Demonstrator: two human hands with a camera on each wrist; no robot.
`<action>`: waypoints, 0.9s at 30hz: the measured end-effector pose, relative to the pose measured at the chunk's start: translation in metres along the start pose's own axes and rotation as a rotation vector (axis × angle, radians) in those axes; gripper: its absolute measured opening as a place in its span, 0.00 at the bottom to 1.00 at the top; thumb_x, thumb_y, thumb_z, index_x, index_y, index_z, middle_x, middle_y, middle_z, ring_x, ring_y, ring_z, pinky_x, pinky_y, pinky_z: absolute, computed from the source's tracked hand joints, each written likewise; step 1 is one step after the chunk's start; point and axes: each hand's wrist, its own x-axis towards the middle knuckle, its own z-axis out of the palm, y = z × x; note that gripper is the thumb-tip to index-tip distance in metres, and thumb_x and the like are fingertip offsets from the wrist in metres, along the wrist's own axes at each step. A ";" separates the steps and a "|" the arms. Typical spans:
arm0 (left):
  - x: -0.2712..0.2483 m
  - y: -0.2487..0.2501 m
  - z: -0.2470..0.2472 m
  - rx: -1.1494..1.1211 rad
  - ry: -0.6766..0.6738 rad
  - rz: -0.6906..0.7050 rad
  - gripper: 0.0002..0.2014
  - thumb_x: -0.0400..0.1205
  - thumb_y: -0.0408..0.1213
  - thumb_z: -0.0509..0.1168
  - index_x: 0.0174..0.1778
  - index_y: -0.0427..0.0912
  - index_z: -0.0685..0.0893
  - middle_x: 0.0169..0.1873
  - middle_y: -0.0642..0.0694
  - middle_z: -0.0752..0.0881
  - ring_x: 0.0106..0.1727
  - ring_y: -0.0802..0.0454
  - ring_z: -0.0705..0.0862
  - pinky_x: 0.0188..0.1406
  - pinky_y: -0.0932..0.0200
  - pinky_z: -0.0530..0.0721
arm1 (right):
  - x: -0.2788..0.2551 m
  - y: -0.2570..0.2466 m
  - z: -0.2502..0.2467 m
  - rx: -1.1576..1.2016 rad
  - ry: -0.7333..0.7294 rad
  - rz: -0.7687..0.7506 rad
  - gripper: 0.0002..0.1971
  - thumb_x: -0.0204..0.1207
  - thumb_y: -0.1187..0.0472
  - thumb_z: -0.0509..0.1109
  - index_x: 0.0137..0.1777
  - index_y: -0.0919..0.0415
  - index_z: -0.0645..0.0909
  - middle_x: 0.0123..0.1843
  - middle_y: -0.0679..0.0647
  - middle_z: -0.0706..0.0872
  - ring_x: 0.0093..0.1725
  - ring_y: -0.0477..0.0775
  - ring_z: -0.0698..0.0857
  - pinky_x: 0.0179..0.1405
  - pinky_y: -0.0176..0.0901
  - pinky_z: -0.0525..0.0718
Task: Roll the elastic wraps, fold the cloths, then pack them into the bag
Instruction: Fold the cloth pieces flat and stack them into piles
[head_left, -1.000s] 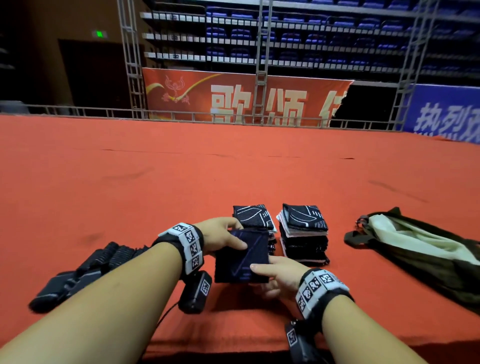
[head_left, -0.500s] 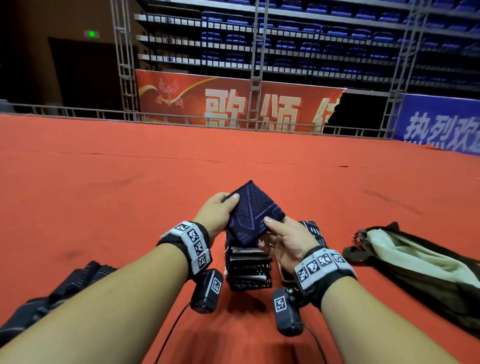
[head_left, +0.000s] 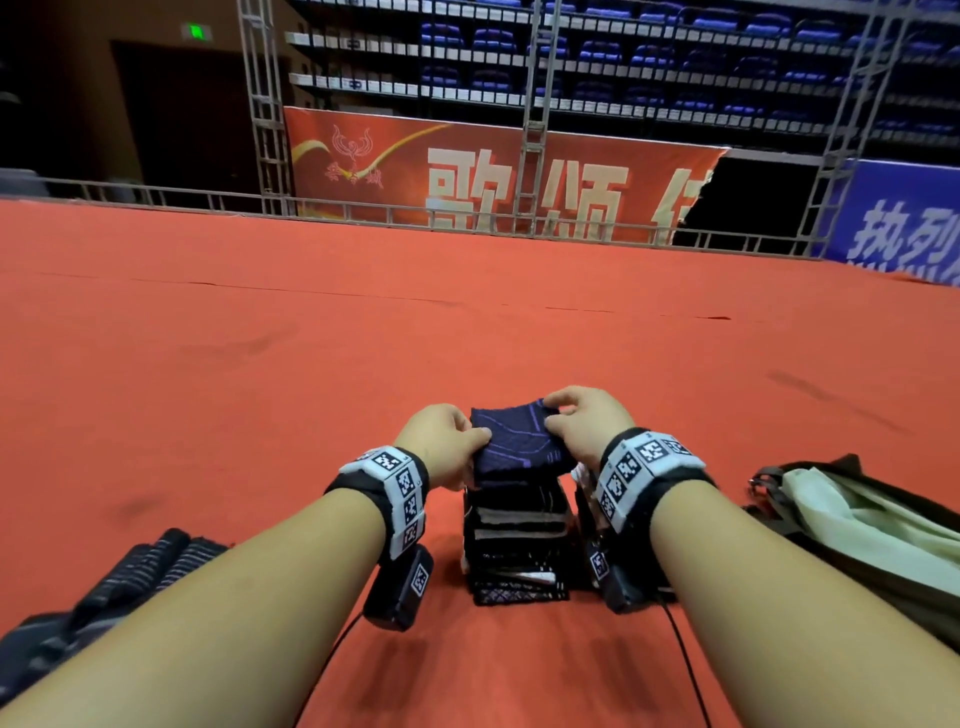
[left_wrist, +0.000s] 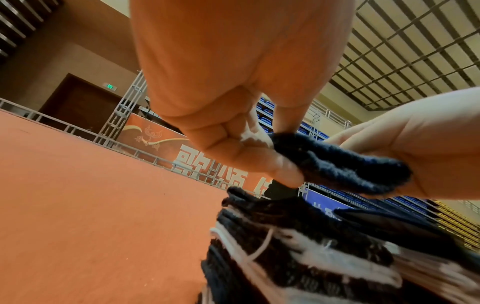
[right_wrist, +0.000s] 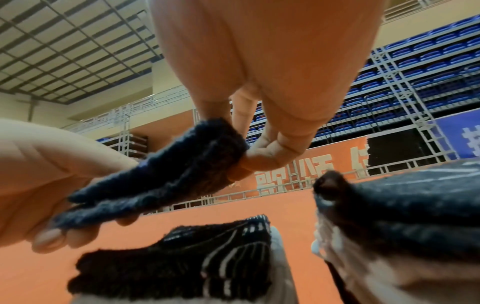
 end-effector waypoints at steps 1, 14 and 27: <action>0.003 -0.003 0.001 0.038 -0.011 -0.006 0.14 0.85 0.41 0.66 0.36 0.38 0.81 0.34 0.30 0.91 0.35 0.30 0.91 0.31 0.47 0.89 | 0.003 0.001 0.005 -0.052 -0.028 0.001 0.16 0.78 0.65 0.69 0.63 0.54 0.87 0.54 0.51 0.90 0.52 0.54 0.89 0.55 0.43 0.86; 0.027 -0.017 0.044 0.718 -0.040 0.261 0.24 0.88 0.44 0.55 0.81 0.43 0.69 0.79 0.43 0.71 0.82 0.42 0.65 0.79 0.43 0.69 | 0.000 0.006 0.047 -0.685 -0.181 -0.163 0.18 0.81 0.62 0.62 0.70 0.57 0.78 0.69 0.58 0.82 0.69 0.62 0.80 0.66 0.50 0.77; 0.011 -0.039 0.065 0.733 -0.256 0.105 0.29 0.93 0.44 0.45 0.90 0.42 0.45 0.89 0.39 0.42 0.89 0.40 0.38 0.87 0.48 0.39 | -0.009 0.042 0.086 -0.620 -0.225 -0.163 0.25 0.74 0.68 0.61 0.72 0.58 0.68 0.69 0.53 0.70 0.74 0.57 0.68 0.73 0.52 0.73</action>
